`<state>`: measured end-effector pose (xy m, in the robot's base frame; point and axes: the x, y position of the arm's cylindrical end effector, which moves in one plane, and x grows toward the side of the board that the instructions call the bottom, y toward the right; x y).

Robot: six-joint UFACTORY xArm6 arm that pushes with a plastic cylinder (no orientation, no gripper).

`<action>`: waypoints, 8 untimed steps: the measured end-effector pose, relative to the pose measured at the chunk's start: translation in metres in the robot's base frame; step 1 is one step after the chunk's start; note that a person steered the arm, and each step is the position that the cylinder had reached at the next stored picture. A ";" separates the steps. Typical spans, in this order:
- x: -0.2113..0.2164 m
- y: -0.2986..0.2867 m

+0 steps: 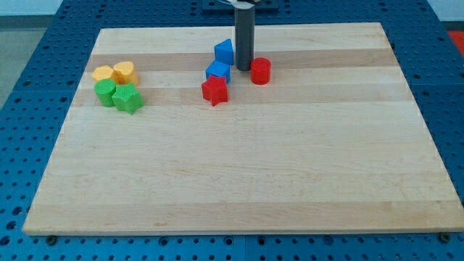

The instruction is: Move the red circle towards the center right

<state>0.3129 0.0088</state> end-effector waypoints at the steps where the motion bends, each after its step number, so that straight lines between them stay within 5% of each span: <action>1: 0.005 0.044; 4: 0.014 0.208; 8: -0.012 0.079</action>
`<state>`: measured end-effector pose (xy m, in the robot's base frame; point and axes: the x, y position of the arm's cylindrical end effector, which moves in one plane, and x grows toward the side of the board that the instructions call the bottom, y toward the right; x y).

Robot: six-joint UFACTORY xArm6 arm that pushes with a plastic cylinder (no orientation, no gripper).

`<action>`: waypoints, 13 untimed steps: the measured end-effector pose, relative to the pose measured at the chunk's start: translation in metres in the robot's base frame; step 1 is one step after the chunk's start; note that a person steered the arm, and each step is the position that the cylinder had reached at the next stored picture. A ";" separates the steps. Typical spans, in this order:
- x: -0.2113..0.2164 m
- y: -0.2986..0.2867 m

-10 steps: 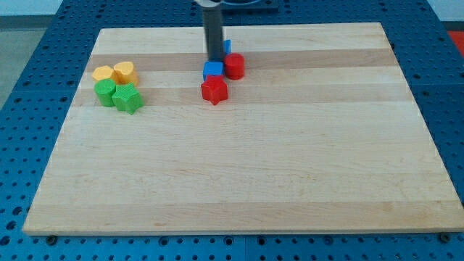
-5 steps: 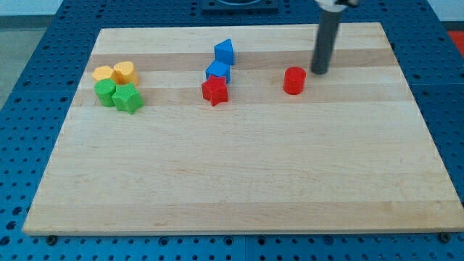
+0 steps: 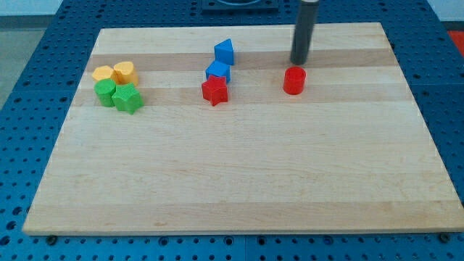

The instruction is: Move the red circle towards the center right

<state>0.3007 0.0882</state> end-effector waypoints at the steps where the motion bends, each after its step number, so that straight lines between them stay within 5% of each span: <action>1: 0.008 -0.048; 2: 0.061 -0.044; 3: 0.063 -0.044; 8: 0.063 0.080; 10: 0.063 0.051; 12: -0.013 0.093; 13: 0.024 0.135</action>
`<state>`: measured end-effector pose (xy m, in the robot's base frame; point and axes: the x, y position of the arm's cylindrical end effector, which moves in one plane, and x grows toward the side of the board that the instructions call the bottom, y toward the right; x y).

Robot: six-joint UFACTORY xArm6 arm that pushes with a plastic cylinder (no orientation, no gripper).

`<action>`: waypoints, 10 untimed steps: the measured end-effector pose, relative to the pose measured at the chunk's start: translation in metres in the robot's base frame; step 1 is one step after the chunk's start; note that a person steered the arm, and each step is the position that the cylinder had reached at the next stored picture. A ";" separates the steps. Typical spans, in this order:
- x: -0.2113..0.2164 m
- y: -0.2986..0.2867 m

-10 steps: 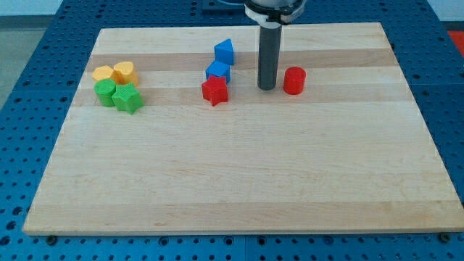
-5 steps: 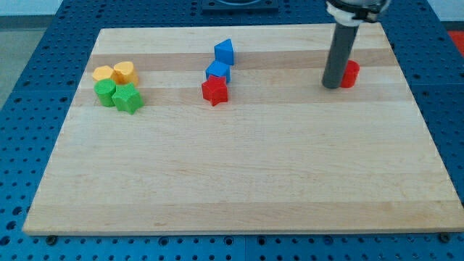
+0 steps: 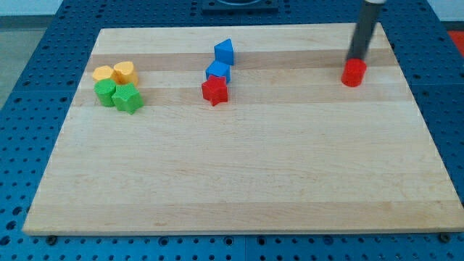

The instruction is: Move the red circle towards the center right

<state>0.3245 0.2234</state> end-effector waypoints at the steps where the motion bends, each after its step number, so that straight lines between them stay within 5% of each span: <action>1: 0.011 0.000; 4: 0.002 -0.016; 8: -0.114 -0.175; 10: -0.128 -0.252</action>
